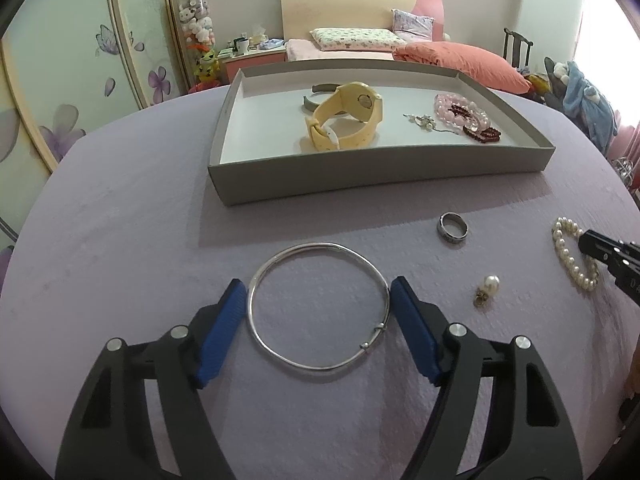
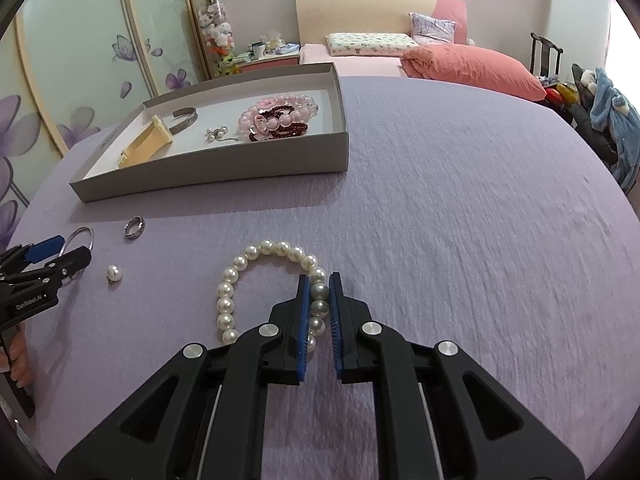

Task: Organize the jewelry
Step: 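Grasp the pearl bracelet with the right gripper while the left grasps the hinged bangle, then lift and carry the pearl bracelet and hinged bangle over the grey tray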

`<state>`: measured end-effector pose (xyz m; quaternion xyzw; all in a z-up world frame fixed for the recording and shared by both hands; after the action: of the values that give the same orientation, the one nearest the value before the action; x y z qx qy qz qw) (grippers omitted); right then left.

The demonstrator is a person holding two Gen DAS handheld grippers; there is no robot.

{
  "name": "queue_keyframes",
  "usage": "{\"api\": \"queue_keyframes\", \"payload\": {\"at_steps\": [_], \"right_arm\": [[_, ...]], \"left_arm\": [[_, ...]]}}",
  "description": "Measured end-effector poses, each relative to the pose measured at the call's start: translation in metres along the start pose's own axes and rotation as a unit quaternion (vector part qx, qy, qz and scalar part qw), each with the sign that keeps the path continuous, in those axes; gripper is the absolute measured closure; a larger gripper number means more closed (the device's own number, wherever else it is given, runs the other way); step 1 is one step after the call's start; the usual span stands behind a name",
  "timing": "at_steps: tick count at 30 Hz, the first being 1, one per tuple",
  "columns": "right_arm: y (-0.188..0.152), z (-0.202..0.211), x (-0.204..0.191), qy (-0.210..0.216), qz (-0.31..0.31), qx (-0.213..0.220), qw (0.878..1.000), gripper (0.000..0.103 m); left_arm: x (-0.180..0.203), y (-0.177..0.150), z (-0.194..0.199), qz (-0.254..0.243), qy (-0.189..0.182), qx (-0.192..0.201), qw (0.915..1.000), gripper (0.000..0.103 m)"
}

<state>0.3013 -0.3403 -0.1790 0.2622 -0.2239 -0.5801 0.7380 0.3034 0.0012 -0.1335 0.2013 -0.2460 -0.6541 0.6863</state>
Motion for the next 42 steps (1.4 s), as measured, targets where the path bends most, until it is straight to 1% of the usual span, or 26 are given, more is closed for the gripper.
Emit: {"api": "queue_keyframes", "payload": {"at_steps": [6,10,19,24,32,38,42], "right_arm": [[0.001,0.011,0.000,0.014,-0.008,0.021,1.000,0.092],[0.006,0.024,-0.007,0.027,-0.005,0.046,0.999,0.092],[0.029,0.061,-0.028,0.051,0.023,0.122,0.991,0.092],[0.040,0.072,-0.036,0.051,0.035,0.146,0.987,0.092],[0.047,0.082,-0.041,0.047,0.038,0.169,0.984,0.092],[0.051,0.088,-0.039,0.044,0.036,0.187,0.981,0.092],[0.053,0.091,-0.039,0.043,0.037,0.195,0.979,0.092]], "left_arm": [[-0.002,0.001,0.001,0.009,0.002,0.006,0.9999,0.031],[-0.005,0.005,0.006,0.017,0.003,0.016,0.9997,0.031],[-0.011,0.016,0.037,0.037,-0.005,0.067,0.9970,0.031],[-0.017,0.023,0.064,0.053,-0.012,0.113,0.9921,0.031],[-0.025,0.031,0.097,0.075,-0.014,0.172,0.9822,0.031],[-0.027,0.033,0.112,0.081,-0.016,0.203,0.9757,0.031],[-0.026,0.033,0.118,0.079,-0.016,0.214,0.9736,0.031]]}}
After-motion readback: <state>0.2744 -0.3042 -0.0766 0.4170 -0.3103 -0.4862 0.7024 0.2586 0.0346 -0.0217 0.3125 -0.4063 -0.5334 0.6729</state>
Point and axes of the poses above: each gripper's, at about its wrist camera, not at the fingertips, and z roughly against the way its jaws point, x to its right, y to its top, the point moved 8 cm from there along -z, roughly the way its jaws point, and after that the axes turned 9 degrees about z, right-handed, at the moved point
